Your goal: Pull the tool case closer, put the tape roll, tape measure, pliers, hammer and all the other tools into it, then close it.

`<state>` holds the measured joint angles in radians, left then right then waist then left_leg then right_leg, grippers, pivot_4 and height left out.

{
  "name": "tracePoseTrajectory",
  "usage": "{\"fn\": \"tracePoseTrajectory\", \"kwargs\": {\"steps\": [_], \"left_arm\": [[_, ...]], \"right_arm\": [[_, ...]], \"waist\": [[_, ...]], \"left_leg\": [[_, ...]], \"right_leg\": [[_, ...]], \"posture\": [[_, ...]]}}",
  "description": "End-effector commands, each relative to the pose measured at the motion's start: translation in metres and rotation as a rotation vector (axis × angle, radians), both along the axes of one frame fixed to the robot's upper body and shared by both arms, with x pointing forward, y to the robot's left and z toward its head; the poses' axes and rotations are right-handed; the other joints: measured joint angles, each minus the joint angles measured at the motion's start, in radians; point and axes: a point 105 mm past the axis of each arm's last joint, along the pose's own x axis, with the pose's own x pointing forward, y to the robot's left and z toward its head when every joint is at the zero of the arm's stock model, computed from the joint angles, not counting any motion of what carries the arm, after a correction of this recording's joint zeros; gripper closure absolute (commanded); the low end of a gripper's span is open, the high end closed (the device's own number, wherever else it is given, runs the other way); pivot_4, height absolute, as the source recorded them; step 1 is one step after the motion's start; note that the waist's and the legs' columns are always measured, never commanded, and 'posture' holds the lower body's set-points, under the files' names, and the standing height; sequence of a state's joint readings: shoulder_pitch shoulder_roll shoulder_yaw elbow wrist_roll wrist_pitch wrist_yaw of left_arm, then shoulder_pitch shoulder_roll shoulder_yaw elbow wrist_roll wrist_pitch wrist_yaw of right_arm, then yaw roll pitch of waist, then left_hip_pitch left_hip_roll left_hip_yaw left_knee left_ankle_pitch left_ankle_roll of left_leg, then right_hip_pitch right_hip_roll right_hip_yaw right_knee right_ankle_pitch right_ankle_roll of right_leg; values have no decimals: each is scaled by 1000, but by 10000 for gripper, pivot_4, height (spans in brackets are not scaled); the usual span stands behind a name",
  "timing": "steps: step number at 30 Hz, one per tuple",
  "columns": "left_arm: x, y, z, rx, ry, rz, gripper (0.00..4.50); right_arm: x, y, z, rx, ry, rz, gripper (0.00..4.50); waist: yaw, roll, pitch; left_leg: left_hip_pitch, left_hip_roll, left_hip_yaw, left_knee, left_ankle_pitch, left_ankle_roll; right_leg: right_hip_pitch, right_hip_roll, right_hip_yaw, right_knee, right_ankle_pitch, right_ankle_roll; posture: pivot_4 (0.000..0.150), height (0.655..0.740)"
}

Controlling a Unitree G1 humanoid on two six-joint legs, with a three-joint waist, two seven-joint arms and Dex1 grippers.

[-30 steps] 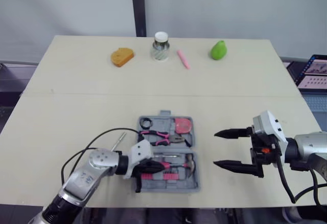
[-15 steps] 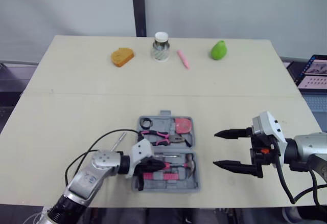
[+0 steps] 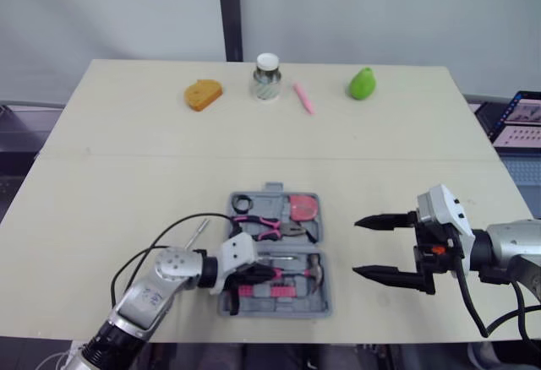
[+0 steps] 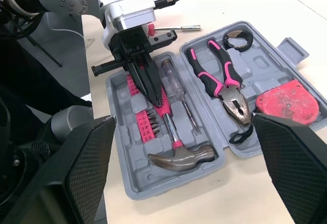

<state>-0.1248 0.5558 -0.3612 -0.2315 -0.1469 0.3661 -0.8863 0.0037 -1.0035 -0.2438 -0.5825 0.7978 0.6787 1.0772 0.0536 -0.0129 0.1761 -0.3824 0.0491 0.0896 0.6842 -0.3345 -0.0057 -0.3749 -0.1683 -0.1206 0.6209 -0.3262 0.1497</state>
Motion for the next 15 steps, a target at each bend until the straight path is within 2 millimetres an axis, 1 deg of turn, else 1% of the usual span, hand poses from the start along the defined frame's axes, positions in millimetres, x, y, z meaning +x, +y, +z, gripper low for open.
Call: {"fn": "tracePoseTrajectory", "kwargs": {"steps": [1,4,7,12,15], "left_arm": [[-5,13,-29,124,44,29,44276],[-6,15,-37,163,36,22,44276],[-6,17,-39,173,40,33,44276],[-11,21,-50,217,45,13,44276],[-14,23,-53,229,51,8,44276]], "right_arm": [[-2,2,10,-1,-51,8,0],[-2,2,10,-4,-53,7,0],[-2,2,10,-5,-55,7,0],[-1,1,11,-9,-57,6,0],[-1,1,11,-10,-58,4,0]], "waist": [[0,1,-1],[0,3,-3],[0,4,-4],[1,5,-4],[0,7,-6]], "left_leg": [[0,0,0,0,0,0],[1,0,0,0,0,0],[3,0,0,0,0,0],[10,0,0,-2,-1,0],[13,0,0,-2,-3,1]], "right_leg": [[0,0,0,0,0,0],[1,0,0,0,0,0],[2,0,0,0,0,0],[10,0,0,-3,0,0],[14,0,0,-6,0,0]], "posture": [[1500,7400],[1500,7400],[1500,7400],[1500,7400],[1500,7400]]}}
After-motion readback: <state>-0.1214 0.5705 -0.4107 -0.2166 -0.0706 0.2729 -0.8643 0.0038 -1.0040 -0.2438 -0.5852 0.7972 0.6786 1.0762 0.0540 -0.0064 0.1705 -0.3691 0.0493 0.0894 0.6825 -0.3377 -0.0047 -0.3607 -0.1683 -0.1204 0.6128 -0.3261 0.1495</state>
